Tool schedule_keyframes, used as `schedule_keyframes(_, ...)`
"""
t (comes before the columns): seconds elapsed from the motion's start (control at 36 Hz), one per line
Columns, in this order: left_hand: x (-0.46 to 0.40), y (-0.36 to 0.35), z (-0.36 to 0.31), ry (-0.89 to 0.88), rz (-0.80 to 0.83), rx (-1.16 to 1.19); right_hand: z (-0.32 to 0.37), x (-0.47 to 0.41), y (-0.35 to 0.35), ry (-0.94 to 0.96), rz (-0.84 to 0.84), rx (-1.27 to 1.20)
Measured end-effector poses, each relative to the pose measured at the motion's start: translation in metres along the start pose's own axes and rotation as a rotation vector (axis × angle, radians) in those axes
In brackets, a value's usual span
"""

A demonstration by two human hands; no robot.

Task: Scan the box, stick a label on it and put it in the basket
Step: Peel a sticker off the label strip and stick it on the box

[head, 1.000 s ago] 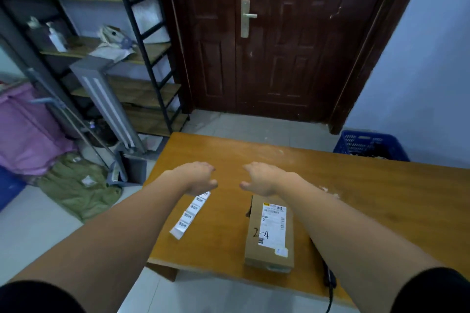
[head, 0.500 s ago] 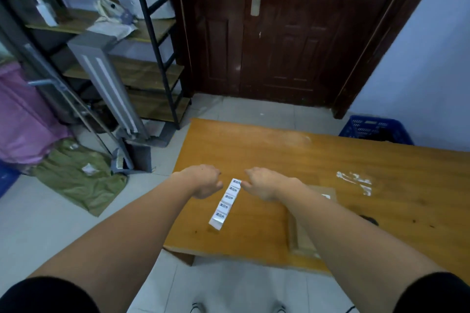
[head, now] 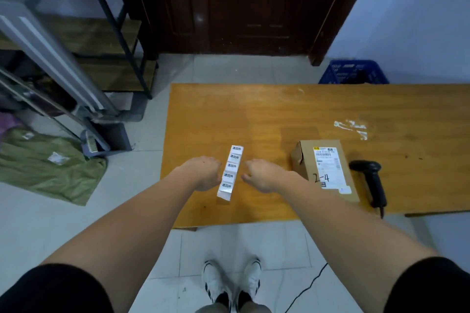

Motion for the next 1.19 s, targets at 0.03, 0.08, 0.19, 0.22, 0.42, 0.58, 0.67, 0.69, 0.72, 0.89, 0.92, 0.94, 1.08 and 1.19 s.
schedule_keyframes(0.03,-0.004,-0.004,-0.002,-0.004,-0.001,-0.001,-0.002,-0.003,-0.004,-0.010,-0.001,-0.002)
schedule_keyframes(0.08,-0.012,-0.014,-0.004,-0.011,-0.001,-0.008,-0.003,-0.009,-0.012,-0.023,0.000,-0.006)
schedule_keyframes(0.19,-0.028,-0.036,-0.008,-0.047,-0.013,-0.006,-0.004,-0.025,-0.033,-0.017,0.011,-0.020)
schedule_keyframes(0.22,-0.032,-0.041,-0.009,-0.062,-0.022,0.000,-0.003,-0.029,-0.039,-0.012,0.006,-0.027)
schedule_keyframes(0.42,-0.052,-0.068,-0.015,-0.188,-0.141,-0.056,0.006,-0.056,-0.077,0.036,-0.043,-0.006)
schedule_keyframes(0.58,-0.058,-0.079,-0.011,-0.198,-0.266,-0.038,0.004,-0.068,-0.090,-0.026,-0.056,-0.014)
schedule_keyframes(0.67,-0.058,-0.078,-0.009,-0.205,-0.288,-0.002,0.005,-0.070,-0.091,-0.018,-0.079,0.022)
schedule_keyframes(0.69,-0.058,-0.078,-0.009,-0.205,-0.292,0.007,0.006,-0.070,-0.091,-0.005,-0.095,0.034)
schedule_keyframes(0.72,-0.058,-0.078,-0.008,-0.204,-0.294,0.010,0.007,-0.070,-0.091,0.008,-0.116,0.041)
schedule_keyframes(0.89,-0.057,-0.076,-0.009,-0.186,-0.301,-0.006,0.009,-0.057,-0.074,0.021,-0.216,0.034)
schedule_keyframes(0.92,-0.057,-0.075,-0.009,-0.181,-0.301,-0.005,0.008,-0.053,-0.069,0.014,-0.230,0.026)
schedule_keyframes(0.94,-0.056,-0.075,-0.010,-0.175,-0.296,-0.007,0.007,-0.049,-0.064,0.005,-0.243,0.018)
schedule_keyframes(1.08,-0.049,-0.054,-0.011,-0.108,-0.243,0.091,-0.006,-0.017,-0.031,-0.027,-0.340,-0.022)
schedule_keyframes(1.19,-0.034,-0.011,-0.009,0.021,-0.263,0.367,-0.021,0.009,0.003,-0.075,-0.453,-0.046)
Point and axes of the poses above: each hand's wrist, its own x-axis away from the middle knuckle, its own y-axis out of the back of the hand, z = x × y, the point moved 8 cm from there along -x, towards the middle knuckle, and after that the axes turned 6 degrees about y, right-handed, at the moved point
